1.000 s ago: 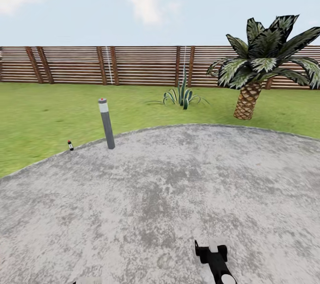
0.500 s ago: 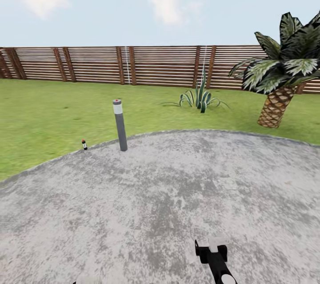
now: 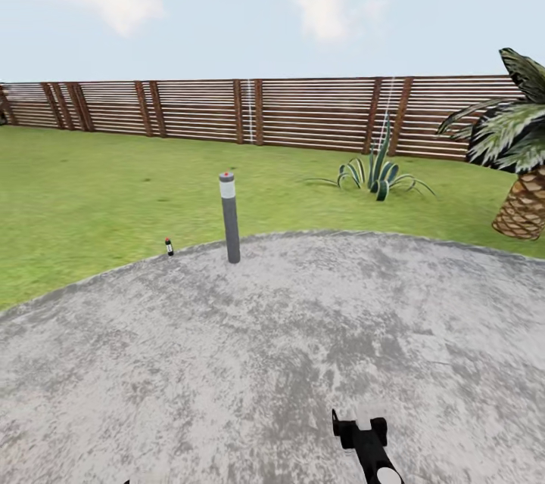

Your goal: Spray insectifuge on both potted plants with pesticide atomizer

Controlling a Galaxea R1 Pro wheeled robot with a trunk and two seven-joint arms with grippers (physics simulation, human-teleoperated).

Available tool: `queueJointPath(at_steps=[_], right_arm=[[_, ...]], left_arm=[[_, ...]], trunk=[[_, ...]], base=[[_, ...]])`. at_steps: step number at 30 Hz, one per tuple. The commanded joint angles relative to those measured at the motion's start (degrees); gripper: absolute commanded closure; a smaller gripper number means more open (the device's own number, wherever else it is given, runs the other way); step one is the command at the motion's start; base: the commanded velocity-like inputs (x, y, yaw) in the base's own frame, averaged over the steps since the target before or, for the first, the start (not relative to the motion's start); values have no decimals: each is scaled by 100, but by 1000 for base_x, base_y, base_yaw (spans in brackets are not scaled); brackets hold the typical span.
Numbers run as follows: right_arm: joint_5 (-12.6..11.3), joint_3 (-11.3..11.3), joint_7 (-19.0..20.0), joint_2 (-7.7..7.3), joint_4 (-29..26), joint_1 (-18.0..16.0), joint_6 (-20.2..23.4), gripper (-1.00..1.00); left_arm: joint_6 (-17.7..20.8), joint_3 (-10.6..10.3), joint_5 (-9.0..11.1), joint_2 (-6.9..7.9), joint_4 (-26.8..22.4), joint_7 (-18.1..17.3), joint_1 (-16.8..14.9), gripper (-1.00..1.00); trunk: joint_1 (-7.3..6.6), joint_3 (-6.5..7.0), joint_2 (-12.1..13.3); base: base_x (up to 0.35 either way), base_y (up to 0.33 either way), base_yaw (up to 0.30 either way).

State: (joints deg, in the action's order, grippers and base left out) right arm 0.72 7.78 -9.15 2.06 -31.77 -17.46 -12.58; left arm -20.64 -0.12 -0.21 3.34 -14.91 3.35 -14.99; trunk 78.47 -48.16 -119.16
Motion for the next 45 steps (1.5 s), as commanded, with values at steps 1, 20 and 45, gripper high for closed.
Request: queueJointPath(at_steps=[1, 20, 45], right_arm=[[7, 31, -50, -4, 4, -3, -9, -100], [1, 40, -43, 12, -8, -3, -8, -100], [-1, 23, -51, 23, -13, -3, -9, -100]], left_arm=[[-19, -4, -3, 0, 5, 16, -4, -100], [-18, 3, 3, 0, 5, 16, -4, -100], [-18, 0, 4, -1, 5, 16, -4, -100]], trunk=[[3, -5, -2], [3, -5, -2], [3, -5, -2]], base=[[337, -76, 229], [337, -53, 29], [337, 0, 210]])
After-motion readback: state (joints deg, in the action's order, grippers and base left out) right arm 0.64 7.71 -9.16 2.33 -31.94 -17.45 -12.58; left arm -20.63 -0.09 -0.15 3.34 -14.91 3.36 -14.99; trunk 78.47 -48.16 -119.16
